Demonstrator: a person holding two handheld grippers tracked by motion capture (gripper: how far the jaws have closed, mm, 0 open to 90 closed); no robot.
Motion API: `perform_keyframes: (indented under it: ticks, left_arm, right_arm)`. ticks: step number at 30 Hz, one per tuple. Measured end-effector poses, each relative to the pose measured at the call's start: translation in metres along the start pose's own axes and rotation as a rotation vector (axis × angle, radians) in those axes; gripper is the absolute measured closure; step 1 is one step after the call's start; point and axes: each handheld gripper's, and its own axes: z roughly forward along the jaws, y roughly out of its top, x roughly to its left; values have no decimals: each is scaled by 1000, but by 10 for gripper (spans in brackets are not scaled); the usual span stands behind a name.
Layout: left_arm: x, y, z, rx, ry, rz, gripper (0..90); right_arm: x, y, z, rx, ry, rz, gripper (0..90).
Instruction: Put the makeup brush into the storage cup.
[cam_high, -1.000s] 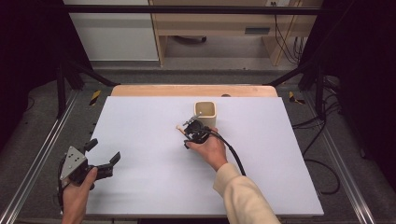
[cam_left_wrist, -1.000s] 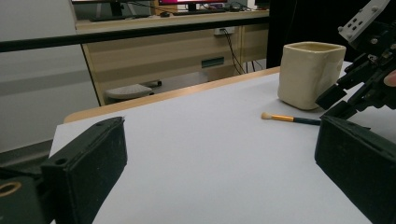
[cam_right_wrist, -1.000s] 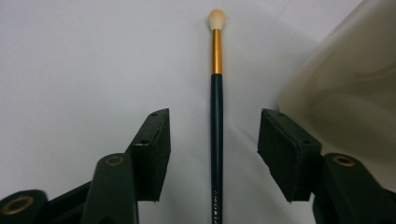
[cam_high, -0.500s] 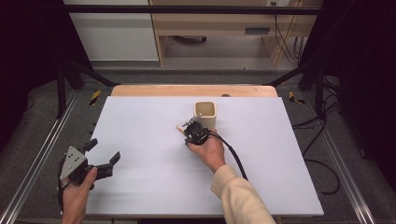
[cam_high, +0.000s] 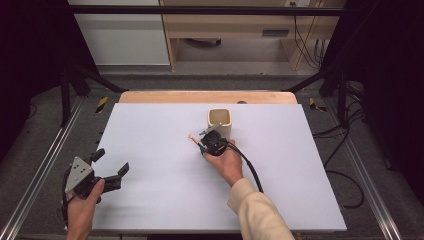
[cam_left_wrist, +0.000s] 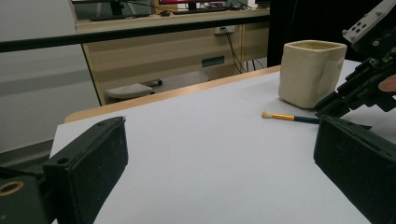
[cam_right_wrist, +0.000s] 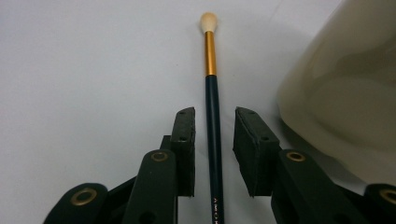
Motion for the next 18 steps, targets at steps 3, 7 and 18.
perform_keyframes:
  ticks: [3,7,18]
  left_arm:
    - [0,0,0,-1,1,0,23]
    - [0,0,0,-1,1,0,23]
    - [0,0,0,1,1,1,24]
  right_arm:
    - [0,0,1,1,1,13,703]
    - [0,-1,3,2,8,17,713]
    - [-2,-1,6,15,17,29,758]
